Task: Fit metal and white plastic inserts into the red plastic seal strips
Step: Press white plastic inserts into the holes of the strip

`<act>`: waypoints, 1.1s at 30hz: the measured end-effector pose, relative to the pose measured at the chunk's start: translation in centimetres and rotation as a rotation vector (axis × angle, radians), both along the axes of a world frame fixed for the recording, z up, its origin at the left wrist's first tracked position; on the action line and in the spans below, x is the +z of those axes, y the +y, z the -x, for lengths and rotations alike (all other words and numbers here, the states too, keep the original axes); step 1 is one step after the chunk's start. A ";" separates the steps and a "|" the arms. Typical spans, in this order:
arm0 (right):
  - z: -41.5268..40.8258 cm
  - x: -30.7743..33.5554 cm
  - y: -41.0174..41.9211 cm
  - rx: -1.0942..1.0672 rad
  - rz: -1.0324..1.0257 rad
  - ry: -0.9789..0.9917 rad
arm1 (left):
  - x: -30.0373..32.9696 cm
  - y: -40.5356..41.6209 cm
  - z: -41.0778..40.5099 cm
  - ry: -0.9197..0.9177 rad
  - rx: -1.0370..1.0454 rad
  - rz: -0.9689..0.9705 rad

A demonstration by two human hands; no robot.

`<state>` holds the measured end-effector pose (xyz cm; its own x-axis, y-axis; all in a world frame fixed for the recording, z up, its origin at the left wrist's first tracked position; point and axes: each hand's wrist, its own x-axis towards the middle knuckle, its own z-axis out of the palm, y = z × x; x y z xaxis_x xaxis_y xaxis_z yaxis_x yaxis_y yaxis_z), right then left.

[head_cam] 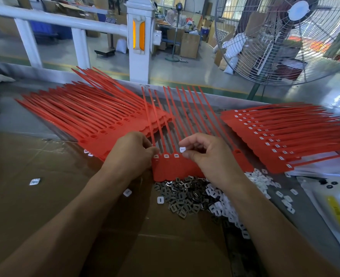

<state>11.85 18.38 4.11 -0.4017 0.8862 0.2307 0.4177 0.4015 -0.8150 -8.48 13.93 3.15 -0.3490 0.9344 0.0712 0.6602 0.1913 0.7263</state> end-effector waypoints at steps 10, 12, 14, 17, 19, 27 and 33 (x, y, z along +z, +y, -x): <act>0.0 0.2 -0.4 0.005 -0.015 0.020 | 0.8 -0.4 -0.7 -0.067 -0.068 -0.126; -0.1 0.2 -0.4 0.001 -0.006 0.033 | 1.0 -0.4 -0.5 -0.190 -0.067 -0.113; -0.2 0.3 -0.5 0.000 0.009 0.045 | 1.3 -0.5 -0.3 -0.326 -0.065 -0.105; -0.1 0.3 -0.6 0.003 0.020 0.059 | 1.6 -0.7 -0.2 -0.440 -0.081 -0.097; 0.0 0.4 -0.7 0.012 0.018 0.067 | 1.7 -0.7 -0.3 -0.469 -0.097 -0.110; 0.4 0.5 -1.1 0.094 0.018 0.085 | 1.9 -0.7 -0.6 -0.478 -0.362 -0.042; 0.8 0.3 -1.3 0.099 0.012 0.104 | 1.8 -0.7 -0.7 -0.507 -0.367 -0.036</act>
<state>11.04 17.13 4.39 -0.4615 0.8465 0.2656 0.2900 0.4268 -0.8566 -7.78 13.20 4.90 -0.0041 0.9999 0.0143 0.2495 -0.0128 0.9683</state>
